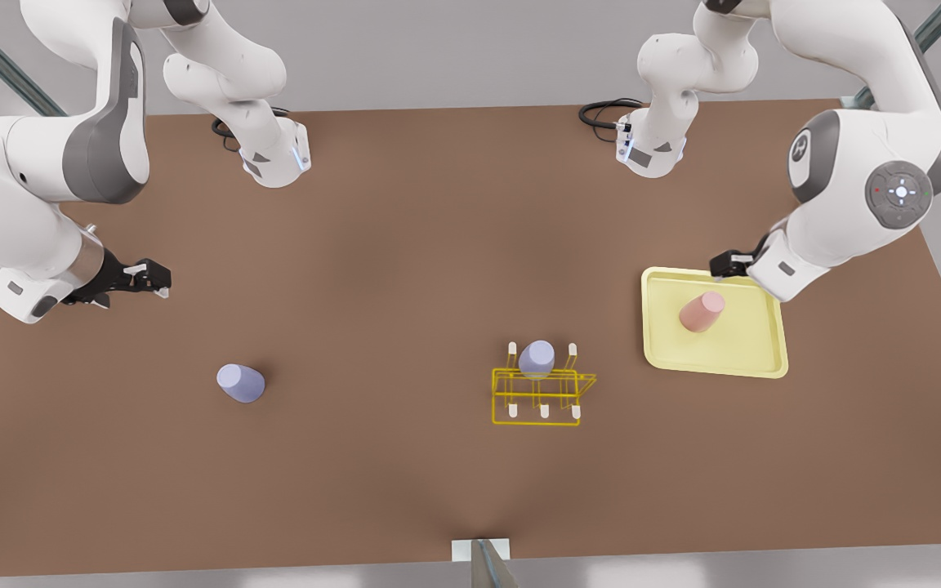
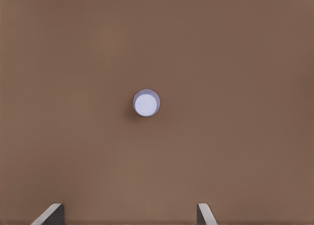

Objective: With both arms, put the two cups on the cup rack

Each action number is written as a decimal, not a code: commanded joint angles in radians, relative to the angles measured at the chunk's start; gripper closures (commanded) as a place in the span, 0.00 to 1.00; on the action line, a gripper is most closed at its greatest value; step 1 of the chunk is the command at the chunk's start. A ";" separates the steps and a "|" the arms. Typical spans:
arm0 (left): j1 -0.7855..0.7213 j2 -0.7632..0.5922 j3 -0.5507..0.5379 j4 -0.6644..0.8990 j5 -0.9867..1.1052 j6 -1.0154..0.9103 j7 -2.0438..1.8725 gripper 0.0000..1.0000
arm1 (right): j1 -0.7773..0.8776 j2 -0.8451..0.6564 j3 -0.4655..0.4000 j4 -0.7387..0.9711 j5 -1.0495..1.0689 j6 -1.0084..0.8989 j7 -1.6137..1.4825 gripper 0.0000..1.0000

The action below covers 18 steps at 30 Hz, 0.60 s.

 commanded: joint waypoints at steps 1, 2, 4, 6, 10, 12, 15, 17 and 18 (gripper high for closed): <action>-0.001 0.000 0.002 -0.003 -0.006 0.028 -0.003 0.00 | 0.000 -0.001 0.001 0.000 0.001 0.000 -0.010 0.00; 0.000 0.003 0.002 -0.005 -0.006 0.031 -0.003 0.00 | 0.000 0.001 0.000 0.002 0.001 0.000 -0.010 0.00; 0.002 -0.001 0.057 -0.154 -0.017 0.215 0.002 0.00 | 0.000 0.004 0.000 0.002 0.002 0.000 -0.010 0.00; 0.003 -0.004 0.135 -0.393 -0.014 0.499 0.204 0.00 | -0.003 0.114 0.000 0.068 0.007 0.026 -0.005 0.00; -0.006 -0.001 0.144 -0.582 -0.014 0.688 0.209 0.00 | 0.025 0.309 0.006 0.085 0.004 0.273 0.007 0.00; -0.006 -0.001 0.144 -0.680 -0.013 0.823 0.207 0.00 | 0.034 0.387 0.006 0.073 0.019 0.379 0.009 0.00; -0.006 0.017 0.144 -0.738 -0.011 0.895 0.209 0.00 | 0.020 0.430 0.006 0.027 0.017 0.520 0.009 0.00; 0.002 0.031 0.144 -0.764 -0.013 0.910 0.204 0.00 | 0.012 0.413 0.006 -0.067 0.019 0.629 0.009 0.00; 0.002 0.036 0.144 -0.774 -0.013 0.910 0.199 0.00 | 0.011 0.412 0.006 -0.084 0.017 0.632 0.009 0.00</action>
